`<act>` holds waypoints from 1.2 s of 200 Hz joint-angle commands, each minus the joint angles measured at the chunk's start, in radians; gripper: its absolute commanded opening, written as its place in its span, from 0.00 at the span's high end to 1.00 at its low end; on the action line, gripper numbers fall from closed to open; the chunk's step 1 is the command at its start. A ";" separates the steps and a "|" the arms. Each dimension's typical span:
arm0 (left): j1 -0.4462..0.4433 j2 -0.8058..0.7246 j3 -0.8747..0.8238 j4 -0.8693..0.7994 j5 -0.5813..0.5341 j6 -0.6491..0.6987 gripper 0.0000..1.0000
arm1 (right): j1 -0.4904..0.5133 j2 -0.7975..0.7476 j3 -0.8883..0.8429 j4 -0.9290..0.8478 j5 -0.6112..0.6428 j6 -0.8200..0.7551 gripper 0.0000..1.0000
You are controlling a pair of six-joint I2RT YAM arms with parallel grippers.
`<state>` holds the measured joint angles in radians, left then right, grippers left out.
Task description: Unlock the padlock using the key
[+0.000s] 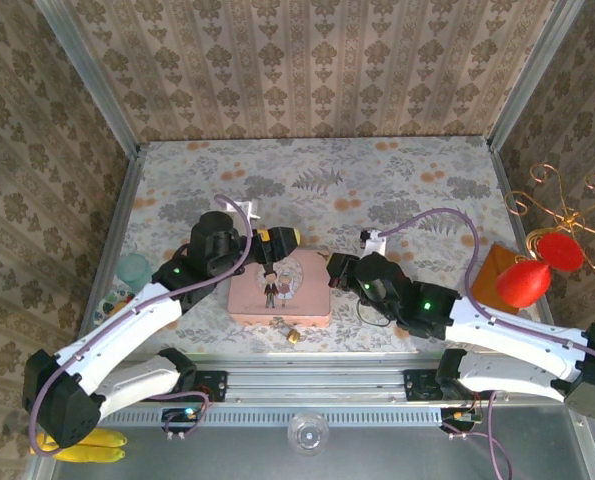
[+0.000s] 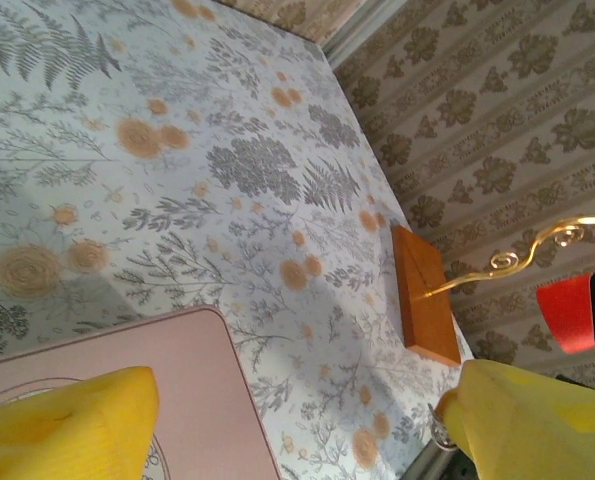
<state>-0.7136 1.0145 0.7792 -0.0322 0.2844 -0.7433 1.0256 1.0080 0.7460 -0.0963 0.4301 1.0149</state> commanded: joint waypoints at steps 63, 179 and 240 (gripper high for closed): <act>-0.050 0.042 0.046 0.013 -0.004 -0.027 0.41 | 0.022 0.123 0.062 0.171 0.064 -0.071 1.00; -0.060 0.036 0.038 0.012 -0.007 -0.064 0.67 | 0.016 0.220 0.173 0.158 0.072 -0.129 1.00; -0.060 0.022 0.045 0.005 -0.009 -0.065 0.69 | 0.016 0.227 0.168 0.149 0.083 -0.107 1.00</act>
<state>-0.7673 1.0657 0.7925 -0.0216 0.2699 -0.8082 1.0389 1.2263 0.8837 0.0498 0.4679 0.8959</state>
